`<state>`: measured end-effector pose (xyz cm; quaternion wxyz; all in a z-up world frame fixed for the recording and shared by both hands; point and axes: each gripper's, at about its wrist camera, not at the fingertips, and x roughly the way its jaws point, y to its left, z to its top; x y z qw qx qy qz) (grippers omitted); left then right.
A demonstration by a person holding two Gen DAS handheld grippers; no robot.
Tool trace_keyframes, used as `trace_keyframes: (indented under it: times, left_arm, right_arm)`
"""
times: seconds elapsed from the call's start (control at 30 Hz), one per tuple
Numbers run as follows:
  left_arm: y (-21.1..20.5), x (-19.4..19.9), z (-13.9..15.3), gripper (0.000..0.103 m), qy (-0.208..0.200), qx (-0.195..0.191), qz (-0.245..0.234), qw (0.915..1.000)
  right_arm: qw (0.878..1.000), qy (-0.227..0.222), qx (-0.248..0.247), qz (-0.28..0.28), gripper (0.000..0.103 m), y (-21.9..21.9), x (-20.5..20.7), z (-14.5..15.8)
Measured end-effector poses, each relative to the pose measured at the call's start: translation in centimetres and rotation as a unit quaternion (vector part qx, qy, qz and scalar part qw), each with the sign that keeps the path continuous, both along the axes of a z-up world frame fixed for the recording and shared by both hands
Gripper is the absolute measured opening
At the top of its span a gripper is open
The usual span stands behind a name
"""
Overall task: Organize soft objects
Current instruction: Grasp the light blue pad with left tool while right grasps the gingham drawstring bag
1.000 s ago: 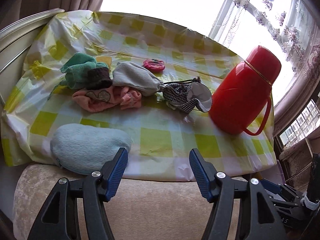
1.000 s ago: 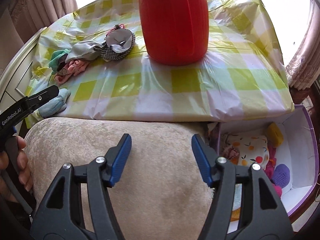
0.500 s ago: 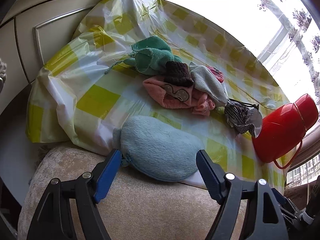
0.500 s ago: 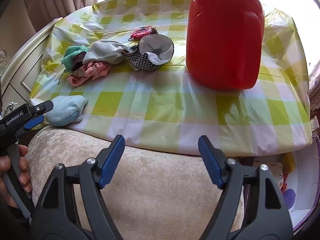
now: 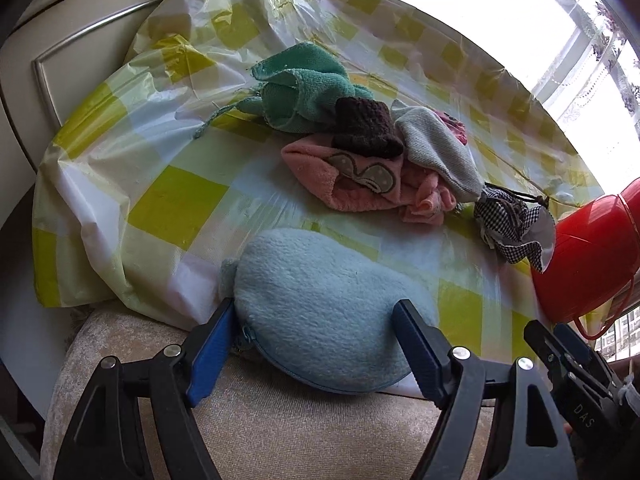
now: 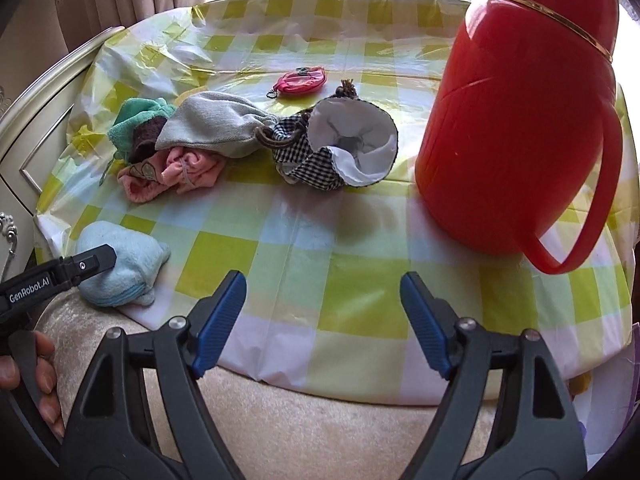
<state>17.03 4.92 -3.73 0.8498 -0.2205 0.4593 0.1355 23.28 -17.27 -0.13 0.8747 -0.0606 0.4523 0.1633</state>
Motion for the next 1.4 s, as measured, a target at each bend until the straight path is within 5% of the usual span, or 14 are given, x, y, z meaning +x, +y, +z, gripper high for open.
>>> trace_keyframes:
  times: [0.27,1.0,1.07,1.1,1.23,1.4]
  left_arm:
    - [-1.7,0.8,0.4,0.056,-0.015,0.037,-0.04,0.9984]
    - [-1.7,0.5,0.5,0.054,-0.032,0.033,-0.048,0.9978]
    - [-1.8,0.5,0.6,0.053,-0.034,0.035,-0.049,0.9976]
    - [-1.9,0.5,0.6,0.053,-0.034,0.036,-0.049,0.9976]
    - [-1.9,0.3,0.8,0.051,-0.039,0.037,-0.051,0.9973]
    - [-2.0,0.2,1.0,0.049,-0.045,0.038,-0.052,0.9969]
  right_arm:
    - [1.0,-0.016,-0.013,-0.012,0.083,2.9,3.2,-0.6]
    - [0.99,-0.011,0.039,-0.134,0.083,3.8,10.6,-2.5]
    - [0.99,-0.013,0.034,-0.136,0.068,4.0,10.8,-2.7]
    - [0.991,-0.012,0.032,-0.131,0.051,4.2,10.9,-2.7]
    - [0.992,-0.025,0.033,-0.116,0.029,4.5,10.5,-2.4]
    - [0.993,-0.022,0.051,-0.107,0.02,3.5,9.2,-1.8]
